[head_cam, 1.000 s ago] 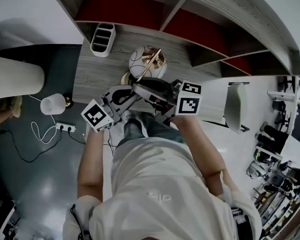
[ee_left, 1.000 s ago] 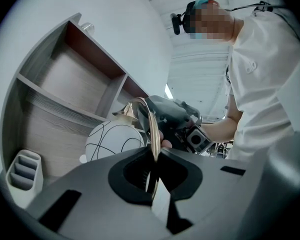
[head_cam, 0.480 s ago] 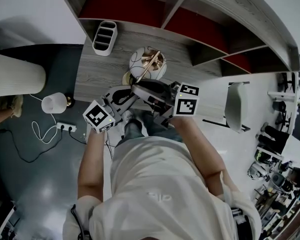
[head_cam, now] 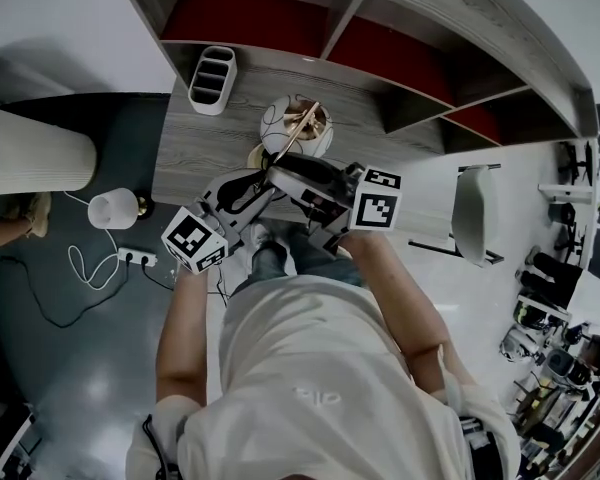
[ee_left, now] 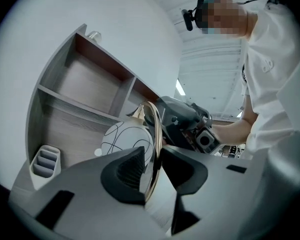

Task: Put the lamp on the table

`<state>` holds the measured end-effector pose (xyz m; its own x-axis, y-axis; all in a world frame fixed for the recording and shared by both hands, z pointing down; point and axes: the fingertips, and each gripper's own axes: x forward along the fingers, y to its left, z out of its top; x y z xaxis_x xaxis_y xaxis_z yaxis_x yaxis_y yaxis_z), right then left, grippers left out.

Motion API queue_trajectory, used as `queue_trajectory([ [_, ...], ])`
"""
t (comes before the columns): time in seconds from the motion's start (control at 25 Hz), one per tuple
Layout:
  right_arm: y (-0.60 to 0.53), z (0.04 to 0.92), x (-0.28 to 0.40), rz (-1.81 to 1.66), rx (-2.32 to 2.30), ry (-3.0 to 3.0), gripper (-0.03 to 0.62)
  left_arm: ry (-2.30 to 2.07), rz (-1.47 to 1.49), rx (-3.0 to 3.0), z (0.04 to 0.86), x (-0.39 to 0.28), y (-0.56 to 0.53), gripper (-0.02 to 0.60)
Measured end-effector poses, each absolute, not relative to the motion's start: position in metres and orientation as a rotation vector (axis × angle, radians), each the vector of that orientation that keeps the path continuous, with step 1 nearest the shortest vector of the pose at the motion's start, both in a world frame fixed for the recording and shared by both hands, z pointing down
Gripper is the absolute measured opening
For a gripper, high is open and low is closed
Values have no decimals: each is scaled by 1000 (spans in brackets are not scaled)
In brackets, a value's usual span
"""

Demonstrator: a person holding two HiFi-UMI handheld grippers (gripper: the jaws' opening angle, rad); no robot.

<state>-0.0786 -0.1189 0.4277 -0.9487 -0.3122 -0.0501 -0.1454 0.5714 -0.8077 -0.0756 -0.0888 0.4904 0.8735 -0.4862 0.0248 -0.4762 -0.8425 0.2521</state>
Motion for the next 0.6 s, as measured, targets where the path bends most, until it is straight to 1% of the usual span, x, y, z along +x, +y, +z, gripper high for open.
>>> queue_trajectory([
  [0.08,-116,429,-76,-1319,-396,2613,161,-753,-45,2781,489,-83,-87,125],
  [0.32,-114,422,-51,-1253,-487,2634,156,-870,-50,2740,470,-103,-80,132],
  [0.4,-117,419,-38,-1212,-546,2654,142,-905,-53,2718,463,-108,-80,130],
  [0.44,-119,417,-31,-1187,-575,2665,128,-933,-44,2707,460,-111,-81,119],
  [0.48,-120,414,-24,-1159,-605,2677,115,-970,-33,2694,457,-115,-82,88],
  [0.6,-122,403,-4,-1058,-699,2724,77,-1112,-19,2638,445,-126,-86,35],
])
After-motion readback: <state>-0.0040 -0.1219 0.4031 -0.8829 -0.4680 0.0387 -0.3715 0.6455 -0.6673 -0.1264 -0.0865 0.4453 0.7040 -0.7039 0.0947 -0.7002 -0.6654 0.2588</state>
